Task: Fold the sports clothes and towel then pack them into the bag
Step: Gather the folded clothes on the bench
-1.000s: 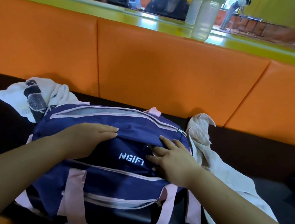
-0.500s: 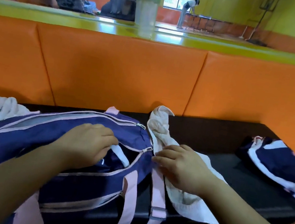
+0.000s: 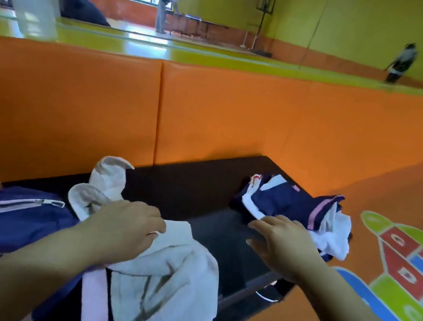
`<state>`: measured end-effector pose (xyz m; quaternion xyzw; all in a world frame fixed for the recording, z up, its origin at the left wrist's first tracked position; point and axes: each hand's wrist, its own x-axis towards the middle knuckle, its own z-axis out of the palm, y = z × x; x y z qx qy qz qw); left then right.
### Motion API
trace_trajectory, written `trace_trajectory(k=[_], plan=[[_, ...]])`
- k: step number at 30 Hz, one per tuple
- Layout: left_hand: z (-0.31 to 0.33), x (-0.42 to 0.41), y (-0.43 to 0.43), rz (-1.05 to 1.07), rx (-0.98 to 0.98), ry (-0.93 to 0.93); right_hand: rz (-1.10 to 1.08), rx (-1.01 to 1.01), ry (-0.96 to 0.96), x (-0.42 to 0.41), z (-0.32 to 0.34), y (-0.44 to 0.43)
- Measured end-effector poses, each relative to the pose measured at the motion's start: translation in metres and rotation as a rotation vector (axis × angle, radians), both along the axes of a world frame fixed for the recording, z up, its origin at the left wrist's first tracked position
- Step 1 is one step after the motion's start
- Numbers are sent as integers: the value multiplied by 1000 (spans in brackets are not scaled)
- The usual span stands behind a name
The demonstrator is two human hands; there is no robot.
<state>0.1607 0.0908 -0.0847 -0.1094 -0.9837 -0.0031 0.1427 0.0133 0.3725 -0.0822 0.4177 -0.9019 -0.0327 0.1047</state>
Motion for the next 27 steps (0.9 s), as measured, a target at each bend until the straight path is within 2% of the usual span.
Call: trace_trajectory(k=[6,10,15,17,19,23,27], plan=[[-10,-88,25,-34,54,-95,-369,73,-53,-77,-11,30],[-14,-150,48,-67,6,-219,-558,-7,5,-131,-14,35],[-33,-224,83,-102,-56,-247,-812,-35,-246,-187,-38,53],[-42,-249,99,-153,-33,-154,-789,-108,-386,-196,-60,62],[-48,-270,114,-132,-14,-158,-762,-199,-432,-197,-78,67],[-65,-301,128,-66,-21,-430,-699,-238,-374,-196,-87,72],[-72,-299,119,-38,86,-542,-612,-232,-366,-195,-90,73]])
